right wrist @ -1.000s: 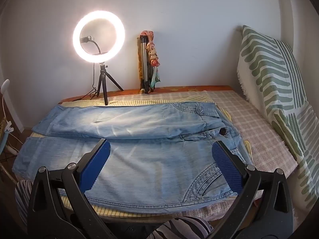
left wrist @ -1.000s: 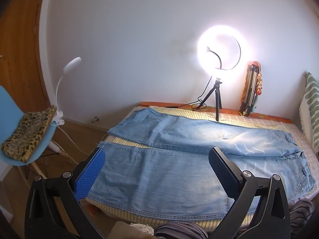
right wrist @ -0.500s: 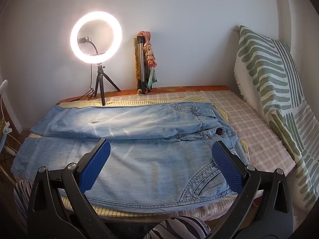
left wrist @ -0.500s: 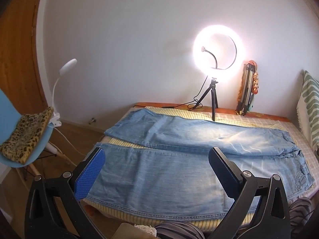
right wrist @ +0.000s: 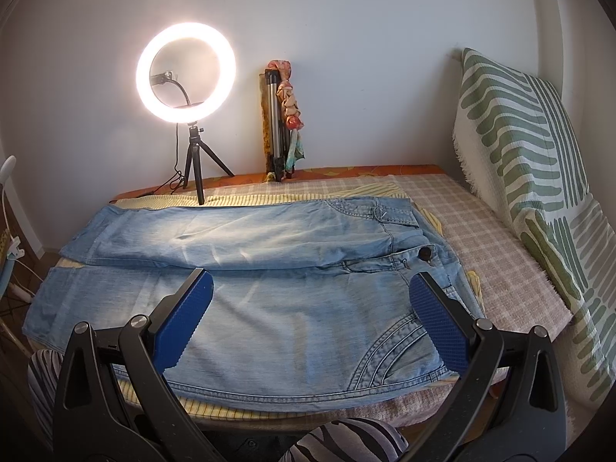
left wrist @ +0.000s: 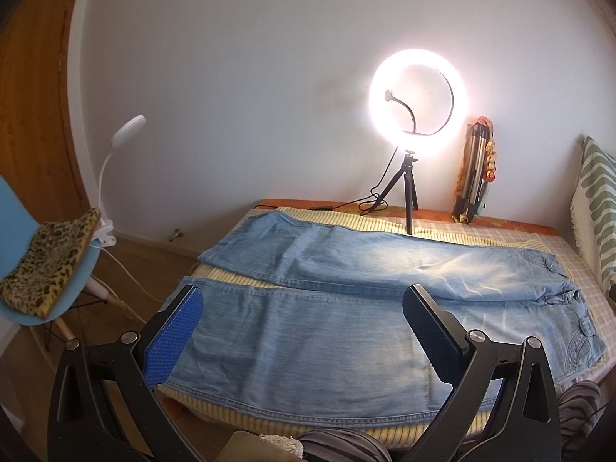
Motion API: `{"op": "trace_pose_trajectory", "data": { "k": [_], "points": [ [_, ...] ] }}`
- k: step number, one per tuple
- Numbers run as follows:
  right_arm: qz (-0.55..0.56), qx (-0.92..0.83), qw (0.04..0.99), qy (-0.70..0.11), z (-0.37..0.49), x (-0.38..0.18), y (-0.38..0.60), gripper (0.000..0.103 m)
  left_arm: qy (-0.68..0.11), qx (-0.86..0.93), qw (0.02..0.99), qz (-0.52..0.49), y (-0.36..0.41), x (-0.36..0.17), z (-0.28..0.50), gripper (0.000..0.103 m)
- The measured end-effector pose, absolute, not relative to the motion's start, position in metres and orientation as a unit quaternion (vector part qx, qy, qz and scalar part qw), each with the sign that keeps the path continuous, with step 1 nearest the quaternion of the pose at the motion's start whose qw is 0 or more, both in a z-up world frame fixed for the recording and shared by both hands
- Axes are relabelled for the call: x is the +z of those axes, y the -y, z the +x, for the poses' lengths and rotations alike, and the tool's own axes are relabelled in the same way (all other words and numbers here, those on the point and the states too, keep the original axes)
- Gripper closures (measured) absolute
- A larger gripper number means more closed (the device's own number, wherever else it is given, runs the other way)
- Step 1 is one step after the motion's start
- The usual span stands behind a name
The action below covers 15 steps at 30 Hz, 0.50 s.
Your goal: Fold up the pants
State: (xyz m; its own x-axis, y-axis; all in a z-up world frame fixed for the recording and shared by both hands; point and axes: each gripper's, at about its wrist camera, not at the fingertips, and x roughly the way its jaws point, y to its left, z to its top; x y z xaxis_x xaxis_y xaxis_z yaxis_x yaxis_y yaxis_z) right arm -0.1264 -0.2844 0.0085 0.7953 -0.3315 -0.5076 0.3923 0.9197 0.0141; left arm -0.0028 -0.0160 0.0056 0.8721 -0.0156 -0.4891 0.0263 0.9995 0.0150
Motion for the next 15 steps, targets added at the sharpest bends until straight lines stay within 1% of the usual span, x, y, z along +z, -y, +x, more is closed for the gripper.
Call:
{"op": "trace_pose_trajectory", "data": {
  "k": [15],
  "points": [
    [0.061,-0.191,0.945,-0.258,-0.1263,0.0096,0.2846,0.000,-0.251,-0.015,0.968,0.012,0.0201,0.0056,-0.0028,0.000]
  ]
}}
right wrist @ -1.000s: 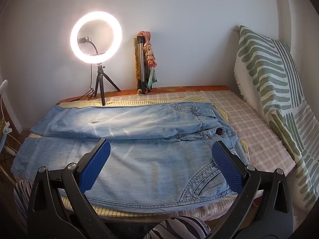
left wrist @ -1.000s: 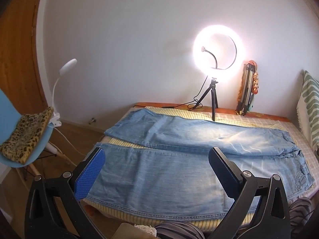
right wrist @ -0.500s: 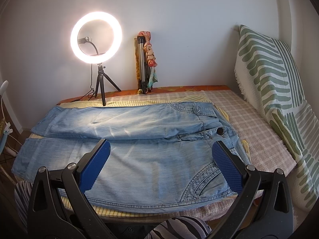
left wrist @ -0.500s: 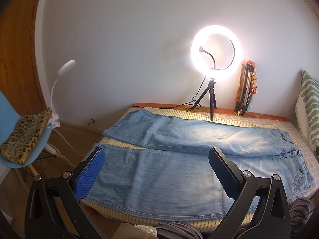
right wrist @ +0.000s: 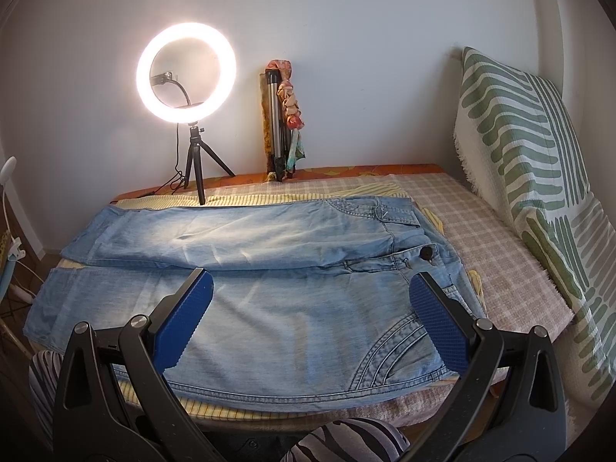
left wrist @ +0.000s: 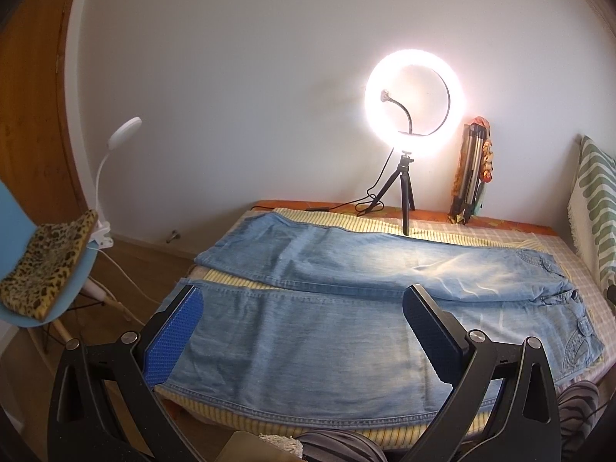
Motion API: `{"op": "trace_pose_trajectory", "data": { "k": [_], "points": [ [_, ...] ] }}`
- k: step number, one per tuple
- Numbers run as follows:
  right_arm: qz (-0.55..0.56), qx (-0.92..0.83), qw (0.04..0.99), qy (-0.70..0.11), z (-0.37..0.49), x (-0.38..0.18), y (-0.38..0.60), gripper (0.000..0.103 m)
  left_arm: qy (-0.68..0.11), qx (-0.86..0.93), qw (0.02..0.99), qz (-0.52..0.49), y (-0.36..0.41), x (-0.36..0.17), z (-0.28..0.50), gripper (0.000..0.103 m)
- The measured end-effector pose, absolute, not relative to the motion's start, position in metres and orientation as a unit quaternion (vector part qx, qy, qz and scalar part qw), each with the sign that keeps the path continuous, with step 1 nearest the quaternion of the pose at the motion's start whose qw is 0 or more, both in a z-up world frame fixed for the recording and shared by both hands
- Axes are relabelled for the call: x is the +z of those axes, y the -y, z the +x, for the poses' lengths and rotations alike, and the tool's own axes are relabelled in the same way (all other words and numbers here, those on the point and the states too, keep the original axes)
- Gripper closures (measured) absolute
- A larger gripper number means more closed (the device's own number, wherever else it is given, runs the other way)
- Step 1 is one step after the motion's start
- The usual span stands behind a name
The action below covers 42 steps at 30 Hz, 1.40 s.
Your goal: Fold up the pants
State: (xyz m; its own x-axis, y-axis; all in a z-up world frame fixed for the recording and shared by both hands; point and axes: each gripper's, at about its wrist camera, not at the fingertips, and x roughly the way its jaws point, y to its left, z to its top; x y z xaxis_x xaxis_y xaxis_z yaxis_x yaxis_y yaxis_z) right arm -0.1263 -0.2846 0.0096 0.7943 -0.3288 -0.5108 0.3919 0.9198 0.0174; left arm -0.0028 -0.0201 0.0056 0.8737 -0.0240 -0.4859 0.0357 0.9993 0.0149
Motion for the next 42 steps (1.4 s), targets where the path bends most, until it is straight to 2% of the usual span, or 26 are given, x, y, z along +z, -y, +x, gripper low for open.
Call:
{"op": "trace_pose_trajectory", "data": {
  "k": [42],
  "points": [
    [0.052,-0.187,0.945,-0.262,-0.115,0.001,0.285,0.000,-0.258,-0.028,0.965,0.020,0.016,0.001,0.014,0.000]
  ]
}}
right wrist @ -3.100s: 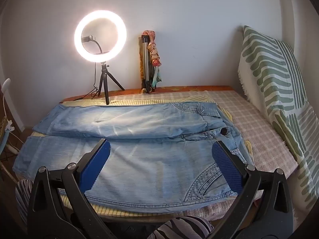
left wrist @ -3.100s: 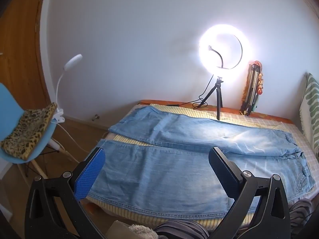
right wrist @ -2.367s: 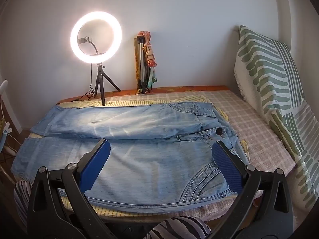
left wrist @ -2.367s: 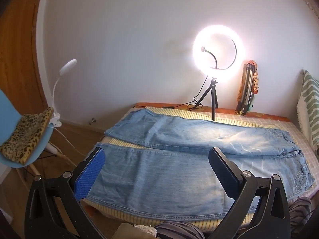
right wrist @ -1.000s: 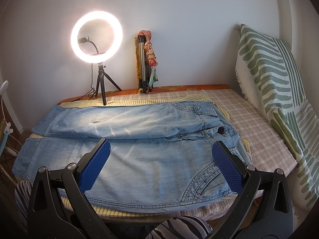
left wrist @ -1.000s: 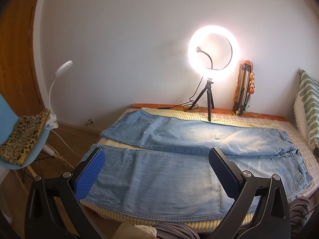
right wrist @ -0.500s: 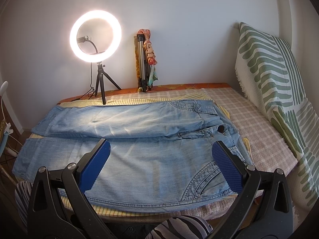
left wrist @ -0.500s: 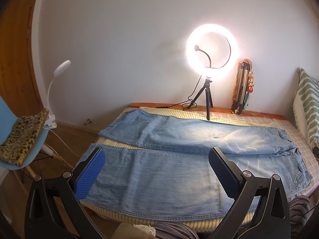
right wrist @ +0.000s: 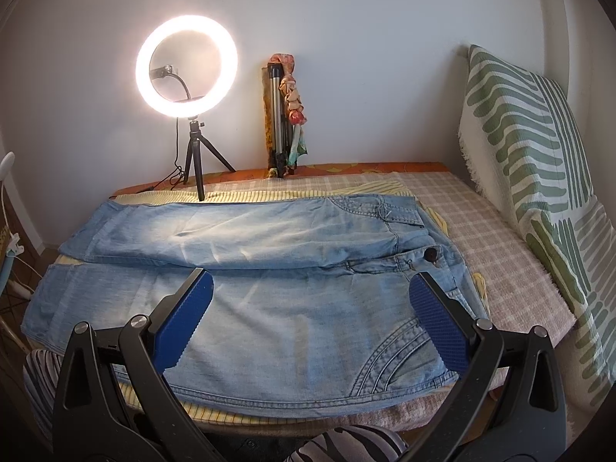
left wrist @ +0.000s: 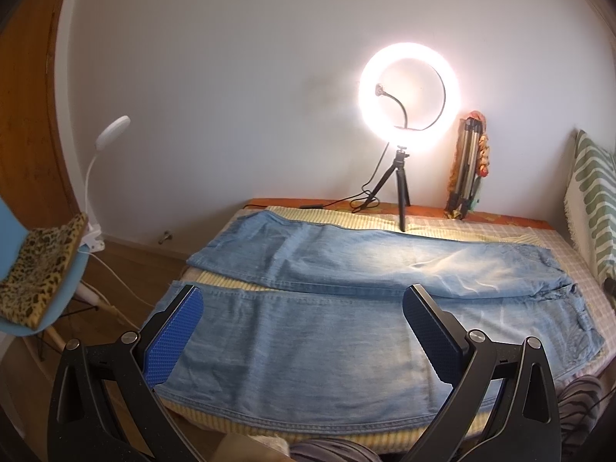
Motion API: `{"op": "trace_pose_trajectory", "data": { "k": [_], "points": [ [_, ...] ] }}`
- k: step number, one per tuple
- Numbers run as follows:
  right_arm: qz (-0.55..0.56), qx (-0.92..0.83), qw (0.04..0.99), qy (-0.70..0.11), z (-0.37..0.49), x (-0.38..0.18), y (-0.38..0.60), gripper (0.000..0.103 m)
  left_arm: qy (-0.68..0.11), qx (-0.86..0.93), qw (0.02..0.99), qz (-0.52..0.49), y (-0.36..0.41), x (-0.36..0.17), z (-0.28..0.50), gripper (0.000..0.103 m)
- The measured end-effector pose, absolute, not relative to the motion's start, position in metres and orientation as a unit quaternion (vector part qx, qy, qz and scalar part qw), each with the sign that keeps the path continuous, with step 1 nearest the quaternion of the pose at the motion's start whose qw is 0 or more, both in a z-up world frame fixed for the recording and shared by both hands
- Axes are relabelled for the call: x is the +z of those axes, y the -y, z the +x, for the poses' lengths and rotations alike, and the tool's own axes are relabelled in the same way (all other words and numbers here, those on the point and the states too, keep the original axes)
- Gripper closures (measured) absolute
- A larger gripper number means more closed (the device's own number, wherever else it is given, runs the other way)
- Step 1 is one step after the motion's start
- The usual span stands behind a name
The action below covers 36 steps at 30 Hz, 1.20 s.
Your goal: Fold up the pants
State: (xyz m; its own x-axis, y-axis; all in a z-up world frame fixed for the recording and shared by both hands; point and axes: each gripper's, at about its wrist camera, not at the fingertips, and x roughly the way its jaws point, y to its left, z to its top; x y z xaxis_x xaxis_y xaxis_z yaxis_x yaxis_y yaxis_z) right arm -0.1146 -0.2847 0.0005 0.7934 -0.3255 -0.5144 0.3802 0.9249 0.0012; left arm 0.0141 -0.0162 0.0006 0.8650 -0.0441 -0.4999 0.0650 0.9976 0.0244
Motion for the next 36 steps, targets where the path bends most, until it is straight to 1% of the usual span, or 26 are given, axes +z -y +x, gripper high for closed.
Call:
{"op": "trace_pose_trajectory", "data": {
  "k": [6,11,18,22,24,26,29,31,34,35,36],
  "points": [
    [0.038,-0.168,0.950,-0.262,-0.088,0.011,0.291,0.000,-0.272,-0.028,0.962,0.022,-0.002,-0.009,0.037,0.000],
    [0.022,-0.140,0.952,-0.273,-0.050,0.018,0.297,0.000,-0.298,-0.034,0.954,0.031,-0.016,-0.023,0.067,0.000],
    [-0.011,-0.066,0.955,-0.290,0.024,0.019,0.306,0.000,-0.317,-0.046,0.947,0.025,-0.033,-0.034,0.116,0.000],
    [-0.022,-0.017,0.950,-0.312,0.076,0.011,0.307,0.000,-0.327,-0.049,0.942,0.049,-0.026,-0.041,0.146,0.001],
    [-0.030,0.007,0.947,-0.321,0.103,0.006,0.305,0.000,-0.335,-0.055,0.939,0.061,-0.020,-0.046,0.161,0.004],
    [-0.037,0.025,0.943,-0.329,0.128,-0.001,0.304,0.000,-0.337,-0.061,0.937,0.067,-0.015,-0.049,0.174,0.004],
    [-0.060,0.057,0.934,-0.347,0.163,-0.016,0.299,0.007,-0.347,-0.073,0.932,0.072,-0.006,-0.056,0.194,0.004],
    [-0.080,0.074,0.926,-0.362,0.187,-0.028,0.295,0.011,-0.354,-0.083,0.929,0.070,0.000,-0.061,0.207,0.009],
    [-0.101,0.093,0.915,-0.380,0.219,-0.049,0.292,0.016,-0.368,-0.096,0.923,0.058,0.007,-0.071,0.227,0.009],
    [-0.104,0.104,0.910,-0.387,0.231,-0.058,0.291,0.019,-0.372,-0.100,0.921,0.054,0.009,-0.075,0.234,0.010],
    [-0.104,0.116,0.905,-0.396,0.242,-0.066,0.290,0.023,-0.377,-0.103,0.919,0.050,0.010,-0.081,0.243,0.013]
  ]
}}
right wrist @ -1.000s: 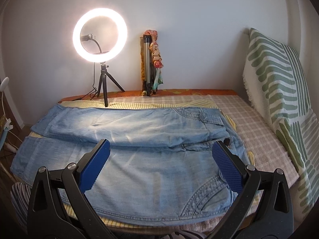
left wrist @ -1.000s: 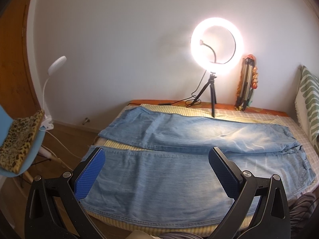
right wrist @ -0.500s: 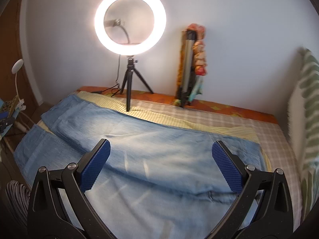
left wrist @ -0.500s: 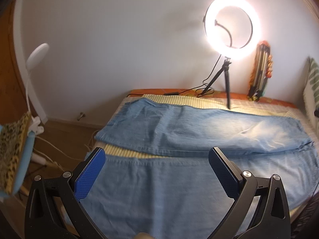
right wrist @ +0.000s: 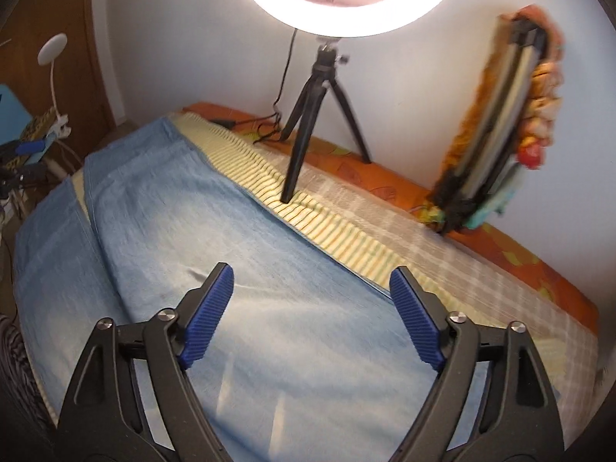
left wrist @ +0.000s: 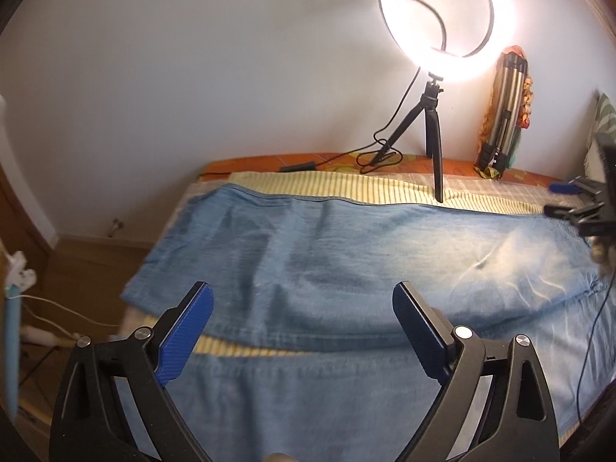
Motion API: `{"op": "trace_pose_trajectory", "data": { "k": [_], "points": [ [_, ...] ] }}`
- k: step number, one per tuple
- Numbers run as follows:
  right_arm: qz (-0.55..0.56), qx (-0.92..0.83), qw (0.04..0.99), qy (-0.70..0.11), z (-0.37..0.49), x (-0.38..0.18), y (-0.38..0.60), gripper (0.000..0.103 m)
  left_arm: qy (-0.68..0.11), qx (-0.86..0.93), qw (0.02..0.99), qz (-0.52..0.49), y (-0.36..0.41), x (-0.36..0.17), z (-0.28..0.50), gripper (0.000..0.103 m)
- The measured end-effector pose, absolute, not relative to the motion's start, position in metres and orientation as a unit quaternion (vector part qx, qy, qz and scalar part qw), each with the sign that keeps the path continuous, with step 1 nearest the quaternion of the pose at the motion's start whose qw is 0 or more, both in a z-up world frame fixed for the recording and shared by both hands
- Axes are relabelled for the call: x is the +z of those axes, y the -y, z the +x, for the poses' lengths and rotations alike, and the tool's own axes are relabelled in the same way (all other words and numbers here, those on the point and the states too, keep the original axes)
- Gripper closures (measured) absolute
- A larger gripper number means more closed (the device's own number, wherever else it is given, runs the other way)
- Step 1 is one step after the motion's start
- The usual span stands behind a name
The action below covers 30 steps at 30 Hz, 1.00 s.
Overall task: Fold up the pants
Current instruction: 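Move both tools toward the jeans waistband and lower onto the denim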
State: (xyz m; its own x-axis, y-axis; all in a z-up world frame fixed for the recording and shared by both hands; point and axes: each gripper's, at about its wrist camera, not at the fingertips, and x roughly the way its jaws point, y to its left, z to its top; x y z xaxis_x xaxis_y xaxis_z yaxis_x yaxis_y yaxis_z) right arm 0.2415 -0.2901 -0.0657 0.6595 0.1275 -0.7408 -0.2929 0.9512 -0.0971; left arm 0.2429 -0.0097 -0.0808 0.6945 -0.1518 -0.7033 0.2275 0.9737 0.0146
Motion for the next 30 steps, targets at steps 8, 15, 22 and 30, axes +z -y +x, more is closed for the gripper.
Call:
{"op": "trace_pose_trajectory", "data": {
  "k": [8,15,22,30],
  "points": [
    [-0.107,0.163,0.868,-0.456,0.315,-0.126,0.281,0.038,-0.410,-0.102,0.905,0.050,0.015,-0.125,0.289,0.017],
    [-0.123,0.172,0.852,-0.479,0.344,-0.149,0.281,0.039,-0.434,-0.098,0.895,0.036,0.009,-0.155,0.315,0.018],
    [-0.140,0.192,0.841,-0.486,0.348,-0.160,0.280,0.050,-0.449,-0.097,0.888,0.028,0.007,-0.172,0.329,0.018],
    [-0.156,0.181,0.845,-0.478,0.339,-0.159,0.267,0.092,-0.470,-0.084,0.879,0.013,-0.001,-0.188,0.337,0.018]
  ]
}}
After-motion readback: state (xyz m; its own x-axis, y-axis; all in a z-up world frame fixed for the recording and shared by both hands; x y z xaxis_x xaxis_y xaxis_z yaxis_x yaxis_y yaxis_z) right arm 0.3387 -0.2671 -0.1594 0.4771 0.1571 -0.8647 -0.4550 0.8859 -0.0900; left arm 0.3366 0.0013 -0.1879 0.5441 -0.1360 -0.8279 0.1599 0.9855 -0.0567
